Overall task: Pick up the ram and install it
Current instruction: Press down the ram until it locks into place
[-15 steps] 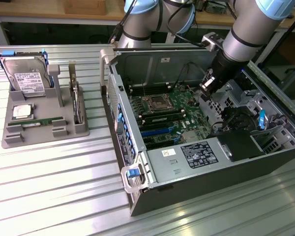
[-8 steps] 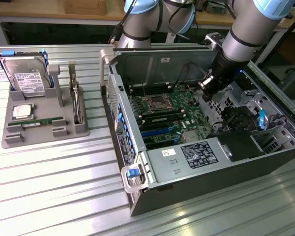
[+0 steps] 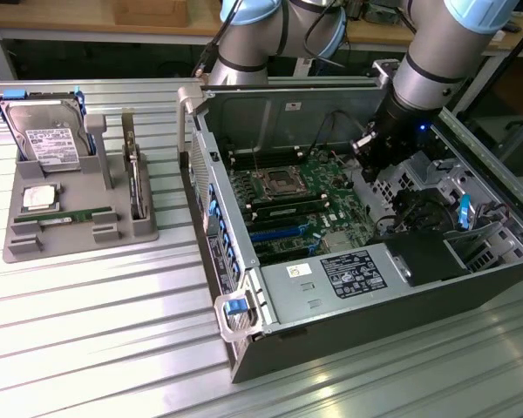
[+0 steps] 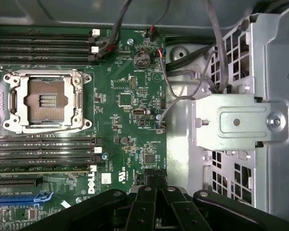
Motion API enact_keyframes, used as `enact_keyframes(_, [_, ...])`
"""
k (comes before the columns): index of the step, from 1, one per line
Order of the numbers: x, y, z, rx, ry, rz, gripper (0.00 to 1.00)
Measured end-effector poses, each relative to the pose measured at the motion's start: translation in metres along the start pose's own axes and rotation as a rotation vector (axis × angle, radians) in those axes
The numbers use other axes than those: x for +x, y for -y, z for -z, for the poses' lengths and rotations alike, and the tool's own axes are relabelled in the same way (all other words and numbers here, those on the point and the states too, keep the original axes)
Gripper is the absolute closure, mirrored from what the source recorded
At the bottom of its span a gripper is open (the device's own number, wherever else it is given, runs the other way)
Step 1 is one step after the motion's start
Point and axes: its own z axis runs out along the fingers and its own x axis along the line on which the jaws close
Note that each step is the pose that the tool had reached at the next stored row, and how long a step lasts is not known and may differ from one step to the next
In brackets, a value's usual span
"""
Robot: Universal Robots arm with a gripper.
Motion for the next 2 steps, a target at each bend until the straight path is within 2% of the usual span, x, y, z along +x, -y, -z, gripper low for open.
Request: enact_keyframes(2, [0.0, 0.0, 0.0, 0.0001, 0.0002, -0.002, 0.9])
